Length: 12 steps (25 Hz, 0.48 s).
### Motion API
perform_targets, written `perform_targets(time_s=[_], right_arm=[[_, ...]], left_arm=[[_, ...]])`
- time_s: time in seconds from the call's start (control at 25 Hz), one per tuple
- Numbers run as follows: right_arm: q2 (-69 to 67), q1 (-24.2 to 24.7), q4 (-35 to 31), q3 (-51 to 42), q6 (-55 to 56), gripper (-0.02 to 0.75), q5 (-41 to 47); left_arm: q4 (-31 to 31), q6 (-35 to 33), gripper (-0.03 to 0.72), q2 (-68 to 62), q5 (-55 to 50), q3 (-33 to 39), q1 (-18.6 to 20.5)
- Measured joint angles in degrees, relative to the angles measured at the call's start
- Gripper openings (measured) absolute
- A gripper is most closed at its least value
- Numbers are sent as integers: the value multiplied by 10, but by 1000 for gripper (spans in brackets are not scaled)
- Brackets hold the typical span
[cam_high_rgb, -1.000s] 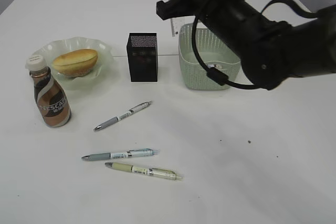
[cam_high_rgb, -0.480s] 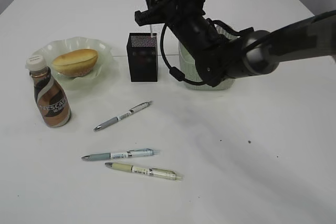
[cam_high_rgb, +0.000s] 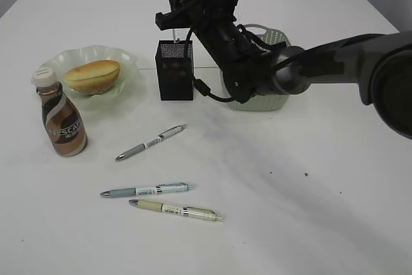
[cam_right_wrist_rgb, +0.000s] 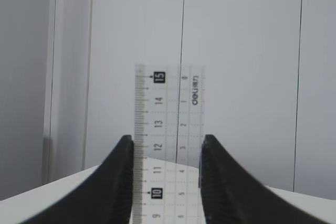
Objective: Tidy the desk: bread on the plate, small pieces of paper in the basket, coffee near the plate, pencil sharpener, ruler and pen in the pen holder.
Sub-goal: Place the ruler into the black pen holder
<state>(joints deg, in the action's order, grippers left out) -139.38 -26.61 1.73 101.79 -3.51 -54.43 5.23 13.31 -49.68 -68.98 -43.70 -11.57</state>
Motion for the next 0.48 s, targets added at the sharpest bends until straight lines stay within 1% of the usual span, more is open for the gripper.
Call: perform_targets(time_s=[0.36, 0.48], right_arm=[[-60, 7, -4, 72, 25, 259, 22], [-73, 13, -7, 93, 42, 259, 43]], left_arm=[[0, 0, 443, 0, 14, 0, 0], [0, 0, 442, 0, 14, 0, 0]])
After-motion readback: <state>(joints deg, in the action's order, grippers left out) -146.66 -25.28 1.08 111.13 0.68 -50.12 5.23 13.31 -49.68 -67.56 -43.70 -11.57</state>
